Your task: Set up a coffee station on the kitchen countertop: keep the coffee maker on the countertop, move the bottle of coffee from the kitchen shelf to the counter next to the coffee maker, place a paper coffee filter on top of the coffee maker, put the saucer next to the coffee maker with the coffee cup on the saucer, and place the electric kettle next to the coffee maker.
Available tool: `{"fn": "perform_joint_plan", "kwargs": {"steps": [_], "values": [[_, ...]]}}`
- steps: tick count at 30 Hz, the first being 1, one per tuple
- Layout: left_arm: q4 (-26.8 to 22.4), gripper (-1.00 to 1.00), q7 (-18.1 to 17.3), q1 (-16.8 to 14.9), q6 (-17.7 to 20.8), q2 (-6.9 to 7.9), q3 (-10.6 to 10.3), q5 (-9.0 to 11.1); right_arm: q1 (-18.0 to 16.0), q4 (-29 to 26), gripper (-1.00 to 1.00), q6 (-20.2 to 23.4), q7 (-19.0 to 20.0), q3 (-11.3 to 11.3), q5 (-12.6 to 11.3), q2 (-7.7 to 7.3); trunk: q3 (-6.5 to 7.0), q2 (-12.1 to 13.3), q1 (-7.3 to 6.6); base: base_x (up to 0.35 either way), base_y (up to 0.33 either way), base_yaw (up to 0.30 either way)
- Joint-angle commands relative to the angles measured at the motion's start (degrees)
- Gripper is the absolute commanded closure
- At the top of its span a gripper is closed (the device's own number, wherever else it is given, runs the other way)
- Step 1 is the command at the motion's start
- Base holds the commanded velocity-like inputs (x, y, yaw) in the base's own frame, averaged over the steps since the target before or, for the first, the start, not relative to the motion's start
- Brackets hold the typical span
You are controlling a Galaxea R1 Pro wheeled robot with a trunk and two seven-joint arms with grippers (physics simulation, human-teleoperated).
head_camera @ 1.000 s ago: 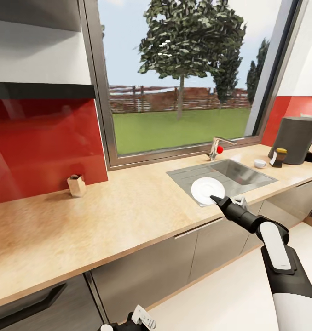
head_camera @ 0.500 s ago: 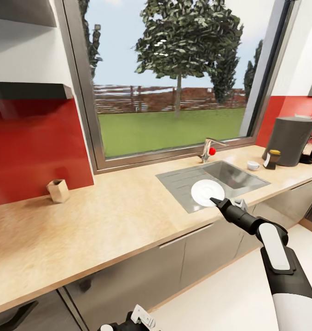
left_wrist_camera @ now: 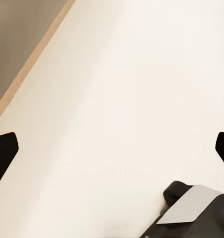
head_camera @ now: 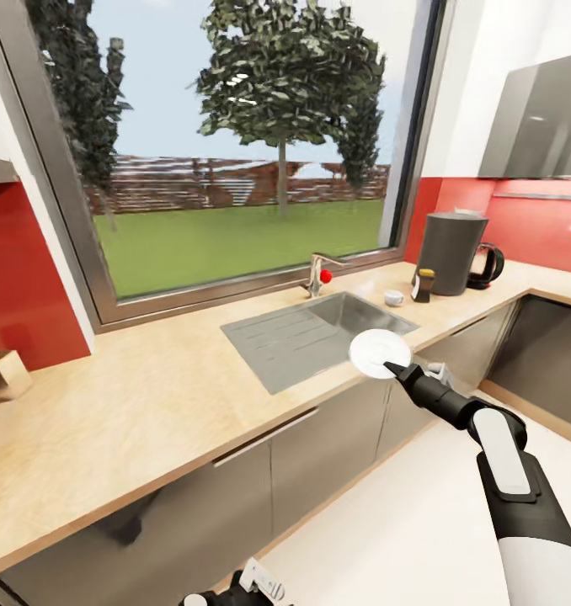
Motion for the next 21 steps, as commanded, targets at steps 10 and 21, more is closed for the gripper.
{"fn": "perform_joint_plan", "kwargs": {"steps": [10,21], "values": [[0.12,-1.00,-0.13,-0.08,-0.18,-0.02,-0.10,0.46,-0.01,0.00,1.00,0.28,0.39,-0.16,-0.15,0.00,0.01,-0.04,0.02,0.232,-0.271,-0.124],[0.20,-1.00,-0.13,-0.08,-0.16,-0.02,-0.19,0.45,0.05,1.66,1.00,0.34,0.31,-0.18,0.22,0.00,0.02,-0.04,0.02,0.248,-0.257,-0.001]]}}
